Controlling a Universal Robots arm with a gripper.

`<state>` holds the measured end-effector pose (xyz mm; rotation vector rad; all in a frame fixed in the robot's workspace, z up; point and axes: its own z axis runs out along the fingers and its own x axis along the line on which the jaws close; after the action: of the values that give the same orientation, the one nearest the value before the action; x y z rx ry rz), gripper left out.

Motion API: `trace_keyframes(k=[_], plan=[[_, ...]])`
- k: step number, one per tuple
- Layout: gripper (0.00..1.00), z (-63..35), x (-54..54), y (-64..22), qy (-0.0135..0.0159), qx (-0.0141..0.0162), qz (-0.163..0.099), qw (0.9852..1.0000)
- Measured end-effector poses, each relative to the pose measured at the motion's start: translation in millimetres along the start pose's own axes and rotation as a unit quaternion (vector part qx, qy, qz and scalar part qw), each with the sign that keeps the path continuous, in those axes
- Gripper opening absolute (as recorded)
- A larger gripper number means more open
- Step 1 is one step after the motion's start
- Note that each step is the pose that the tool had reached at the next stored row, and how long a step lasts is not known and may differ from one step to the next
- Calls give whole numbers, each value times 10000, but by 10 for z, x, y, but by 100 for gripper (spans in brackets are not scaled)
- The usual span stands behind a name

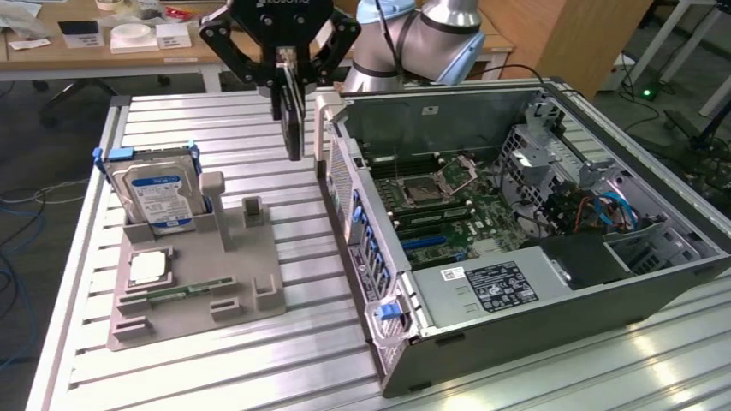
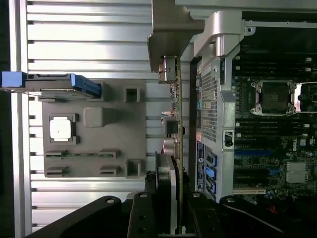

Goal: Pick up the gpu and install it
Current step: 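Pick up the gpu and move the gpu toward the slot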

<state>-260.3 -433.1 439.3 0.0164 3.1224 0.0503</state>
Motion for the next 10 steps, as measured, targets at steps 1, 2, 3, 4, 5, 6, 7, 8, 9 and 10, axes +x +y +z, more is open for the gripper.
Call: trace_keyframes(k=[1, 2, 3, 4, 5, 6, 7, 8, 9, 10], plan=[[28, 0, -14, 0, 0, 0, 0, 10000], [28, 1, -29, 0, 0, 0, 0, 10000], [28, 1, -43, 0, 0, 0, 0, 10000], [28, 1, -56, 1, 0, 0, 0, 10000], [28, 2, -71, 1, 0, 0, 0, 10000], [28, 2, -86, 1, 0, 0, 0, 10000], [28, 2, -100, 1, 0, 0, 0, 10000], [28, 2, -116, 1, 0, 0, 0, 10000], [28, 2, -133, 1, 0, 0, 0, 10000], [28, 3, -149, 2, 1, 0, 0, 10000]])
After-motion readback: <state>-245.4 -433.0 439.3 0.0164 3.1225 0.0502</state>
